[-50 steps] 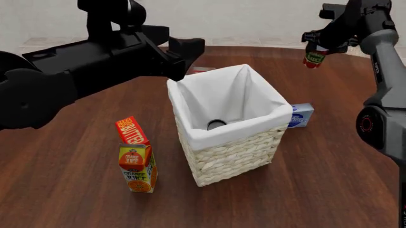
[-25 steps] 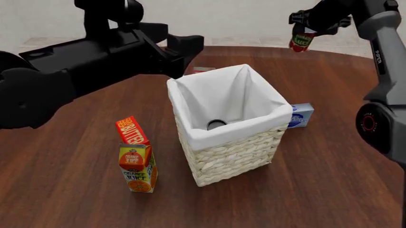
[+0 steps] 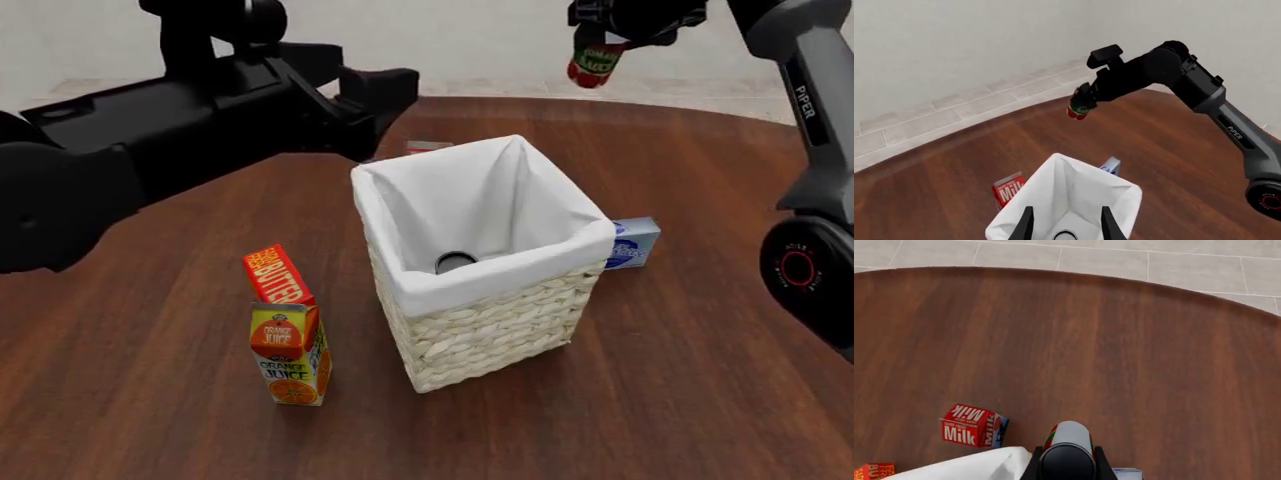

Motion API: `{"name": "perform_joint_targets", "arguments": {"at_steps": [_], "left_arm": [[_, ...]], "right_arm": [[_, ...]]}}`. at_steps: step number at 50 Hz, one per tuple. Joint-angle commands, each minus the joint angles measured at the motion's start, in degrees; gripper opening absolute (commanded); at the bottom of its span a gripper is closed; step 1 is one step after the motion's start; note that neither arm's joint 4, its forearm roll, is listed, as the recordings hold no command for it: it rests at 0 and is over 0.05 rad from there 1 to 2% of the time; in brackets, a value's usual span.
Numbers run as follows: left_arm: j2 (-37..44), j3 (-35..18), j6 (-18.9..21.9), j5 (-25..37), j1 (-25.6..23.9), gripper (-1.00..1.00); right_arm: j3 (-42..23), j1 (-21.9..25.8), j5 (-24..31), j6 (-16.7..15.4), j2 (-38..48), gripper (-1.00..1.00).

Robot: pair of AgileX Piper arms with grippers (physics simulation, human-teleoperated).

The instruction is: Pick up the alphabet soup and the tomato sauce, and put them in the basket.

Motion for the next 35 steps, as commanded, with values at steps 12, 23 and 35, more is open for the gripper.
{"name": "perform_joint_targets", "arguments": {"at_steps": [12,23,35], "left_arm": [[-1.0,0.4,0.1,0.0,1.3,1.00],[-1.4,0.5,0.1,0.0,1.6,1.00],[-1.5,0.4,0.1,0.1,2.0,1.00]], "right_arm": [[6.1,6.1,-1.5,-0.4,-5.7,-1.00],[15.0,8.8,-4.8,-0.6,-10.8,-1.00],[24.4,11.8,-8.6,0.2,-15.7,-1.00]]}}
